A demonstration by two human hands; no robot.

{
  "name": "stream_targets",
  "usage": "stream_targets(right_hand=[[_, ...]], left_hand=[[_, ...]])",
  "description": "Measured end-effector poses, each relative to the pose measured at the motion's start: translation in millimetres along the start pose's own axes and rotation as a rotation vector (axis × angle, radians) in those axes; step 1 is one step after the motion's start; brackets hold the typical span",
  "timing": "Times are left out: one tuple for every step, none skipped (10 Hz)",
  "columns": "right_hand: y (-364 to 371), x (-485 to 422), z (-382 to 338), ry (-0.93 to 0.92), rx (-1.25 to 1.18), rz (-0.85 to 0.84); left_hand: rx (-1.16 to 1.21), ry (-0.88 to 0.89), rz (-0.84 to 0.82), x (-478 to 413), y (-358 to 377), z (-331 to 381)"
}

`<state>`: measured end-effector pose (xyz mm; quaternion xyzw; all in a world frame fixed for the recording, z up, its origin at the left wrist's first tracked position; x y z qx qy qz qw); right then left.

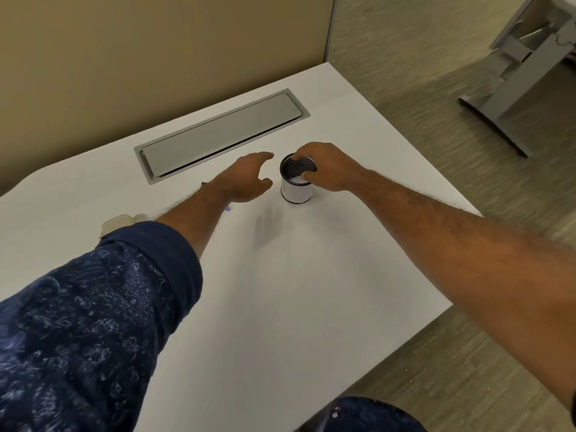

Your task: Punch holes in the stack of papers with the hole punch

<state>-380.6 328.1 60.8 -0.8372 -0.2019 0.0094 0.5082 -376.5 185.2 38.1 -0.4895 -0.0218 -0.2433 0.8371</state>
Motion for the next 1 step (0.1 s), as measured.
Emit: stream_targets(right_hand=[[9.5,4.5,-13.1,-0.05,-0.005,0.021]], left_hand=[[-0.031,-0.006,0.046,18.3,-4.3,-6.3]])
Point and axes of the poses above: each hand's wrist, its own x-axis away from the middle knuckle, its own y-axis out of the palm, z = x × y, the point moved 10 cm from there along -x, towards the middle knuckle, and after that the axes turned 2 degrees about -z, right-handed, at the moved point
